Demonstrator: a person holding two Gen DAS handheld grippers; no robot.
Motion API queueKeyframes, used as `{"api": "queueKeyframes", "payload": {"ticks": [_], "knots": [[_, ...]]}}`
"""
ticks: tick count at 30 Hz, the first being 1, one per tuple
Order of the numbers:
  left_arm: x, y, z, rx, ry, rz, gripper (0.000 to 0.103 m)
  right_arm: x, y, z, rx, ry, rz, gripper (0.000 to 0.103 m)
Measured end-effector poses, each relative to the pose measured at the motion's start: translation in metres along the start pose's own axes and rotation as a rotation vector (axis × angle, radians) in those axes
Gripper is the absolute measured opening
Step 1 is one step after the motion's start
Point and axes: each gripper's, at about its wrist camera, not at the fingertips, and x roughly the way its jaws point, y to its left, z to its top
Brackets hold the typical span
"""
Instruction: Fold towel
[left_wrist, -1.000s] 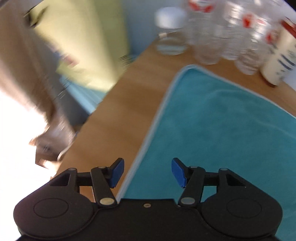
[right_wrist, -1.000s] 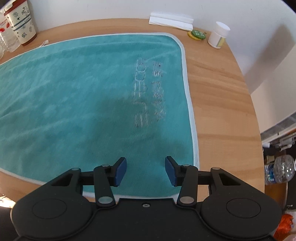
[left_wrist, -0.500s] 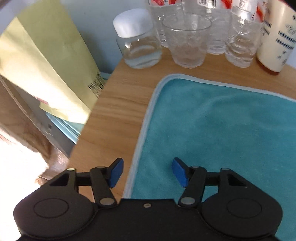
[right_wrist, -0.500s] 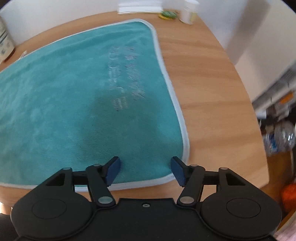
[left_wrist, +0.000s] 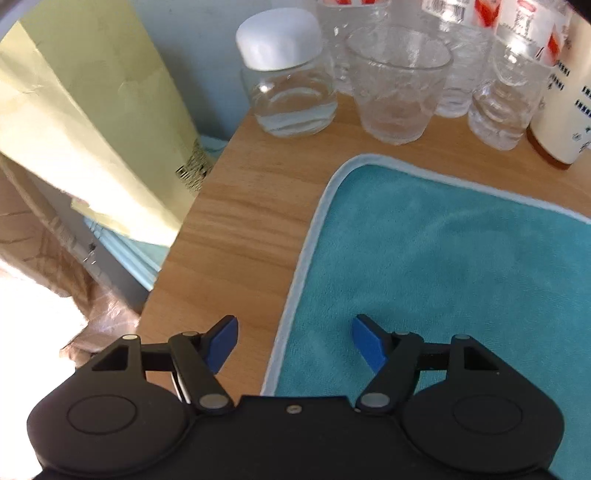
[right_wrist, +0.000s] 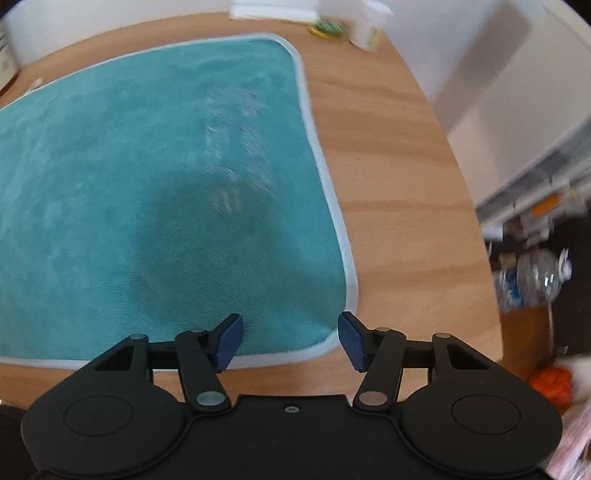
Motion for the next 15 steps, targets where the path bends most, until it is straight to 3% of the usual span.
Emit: {"api": "queueKeyframes", "payload": {"ticks": [4,9,15], "knots": [[-0.022,0.008,-0.008,-0.032,-0.025,-0.035,0.072,0.002,-0.006,0.008,0.028,-0.005,0.022,0.062],[-0.027,0.001,-0.026,0.031,0.004,-0.06,0.072,0.007,-0.009,0.009,0.014,0.001,0.024,0.062],[-0.024,-0.004,-0.041,0.019,0.045,-0.063,0.072,0.014,-0.021,0.005,0.074,0.03,0.048,0.062]]}}
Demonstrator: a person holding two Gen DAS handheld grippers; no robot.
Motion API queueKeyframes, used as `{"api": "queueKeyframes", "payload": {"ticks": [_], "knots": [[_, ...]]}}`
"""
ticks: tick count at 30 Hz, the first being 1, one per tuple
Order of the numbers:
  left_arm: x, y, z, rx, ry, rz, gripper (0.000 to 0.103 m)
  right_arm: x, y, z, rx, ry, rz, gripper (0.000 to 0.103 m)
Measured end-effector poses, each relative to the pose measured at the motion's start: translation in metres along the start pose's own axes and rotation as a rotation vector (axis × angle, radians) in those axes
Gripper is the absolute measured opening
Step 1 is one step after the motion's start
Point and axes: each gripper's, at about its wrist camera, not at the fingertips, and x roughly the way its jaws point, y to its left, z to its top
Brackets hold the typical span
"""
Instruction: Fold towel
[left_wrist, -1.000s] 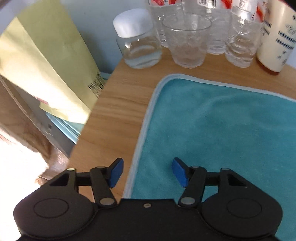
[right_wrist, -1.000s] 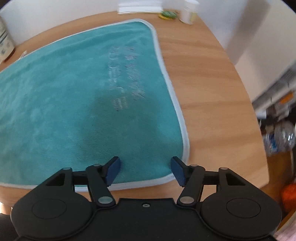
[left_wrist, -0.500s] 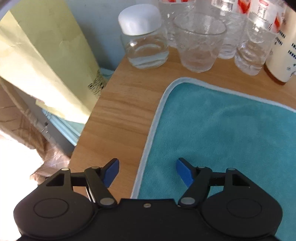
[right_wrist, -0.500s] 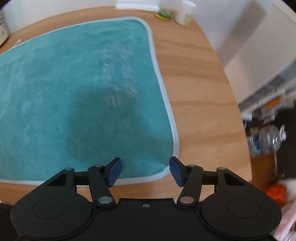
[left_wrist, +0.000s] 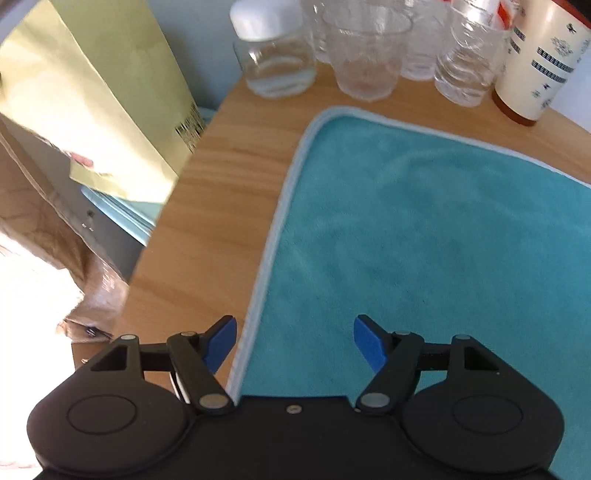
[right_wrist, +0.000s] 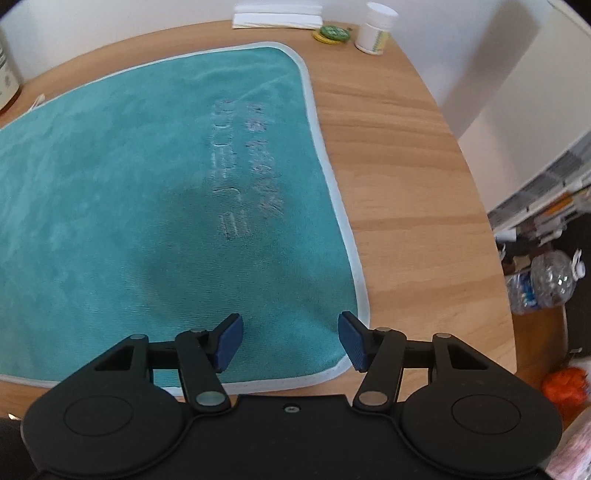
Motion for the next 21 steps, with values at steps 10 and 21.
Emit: {"api": "queueKeyframes", "payload": {"ticks": [10,21], "knots": [[0.007,0.003,-0.006,0.001,0.02,0.043,0.071,-0.001,-0.018,-0.007,0.04,0.014,0.038,0.061],[-0.005,0.003,0.006,-0.039,0.039,0.066,0.073,-0.012,-0.025,-0.007,-0.016,-0.035,0.002,0.062]]}}
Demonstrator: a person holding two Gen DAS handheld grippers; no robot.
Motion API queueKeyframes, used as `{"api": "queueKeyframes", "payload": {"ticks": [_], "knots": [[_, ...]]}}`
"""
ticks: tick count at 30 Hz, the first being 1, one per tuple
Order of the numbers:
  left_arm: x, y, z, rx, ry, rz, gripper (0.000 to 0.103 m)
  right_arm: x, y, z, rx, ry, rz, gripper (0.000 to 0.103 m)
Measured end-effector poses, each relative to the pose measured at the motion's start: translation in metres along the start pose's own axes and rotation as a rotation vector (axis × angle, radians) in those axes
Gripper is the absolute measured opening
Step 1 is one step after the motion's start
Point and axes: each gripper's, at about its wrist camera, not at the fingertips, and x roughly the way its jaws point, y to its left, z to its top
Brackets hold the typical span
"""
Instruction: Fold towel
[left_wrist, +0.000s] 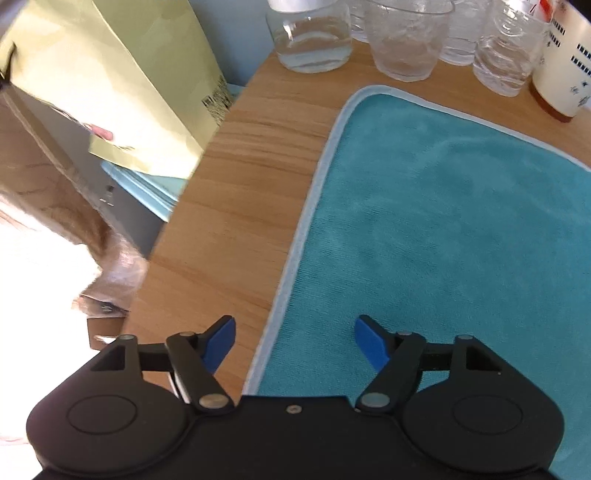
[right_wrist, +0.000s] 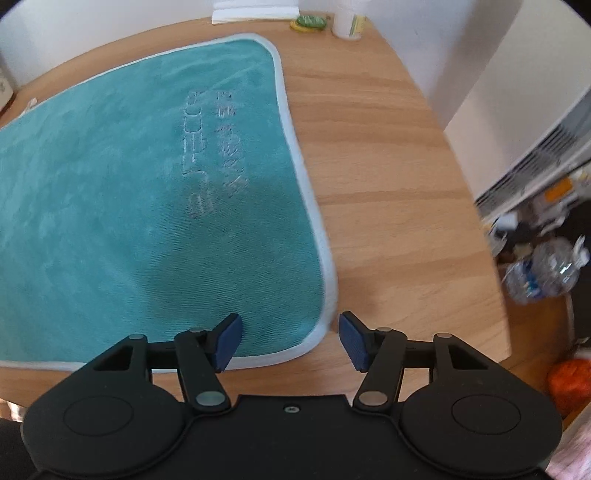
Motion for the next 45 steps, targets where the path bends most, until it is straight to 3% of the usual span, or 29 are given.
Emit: {"api": "queueKeyframes", "payload": {"ticks": [4,7,12,15,21,29,33,38,45], "knots": [[-0.034,-0.026,0.008,0.067,-0.079,-0.093,0.074,-0.007,-0.015,0.0,0.061,-0.044,0.041,0.062],[-0.052,-0.056,0.009,0.165,-0.15,-0.081,0.075,-0.001,-0.02,0.0,0.069,-0.037,0.06,0.062],[-0.063,-0.092,0.001,0.25,-0.117,-0.156,0.08,0.001,-0.018,0.0,0.048,-0.045,0.088,0.062],[-0.07,-0.106,-0.012,0.29,-0.134,-0.147,0.083,-0.001,-0.012,0.007,0.005,-0.049,0.113,0.062],[-0.072,-0.103,-0.035,0.207,-0.092,-0.135,0.083,-0.001,0.016,0.037,-0.154,-0.075,0.162,0.062],[-0.071,-0.053,-0.062,0.034,-0.06,-0.085,0.083,0.015,0.052,0.073,-0.302,-0.076,0.212,0.062],[-0.077,-0.059,-0.06,0.0,-0.064,-0.129,0.083,0.019,0.052,0.071,-0.341,-0.061,0.215,0.062],[-0.095,-0.117,-0.041,0.115,-0.125,-0.168,0.083,0.019,0.028,0.055,-0.299,-0.042,0.219,0.062],[-0.132,-0.258,-0.017,0.386,-0.214,-0.288,0.083,0.005,-0.012,0.026,-0.174,-0.065,0.218,0.063]]}}
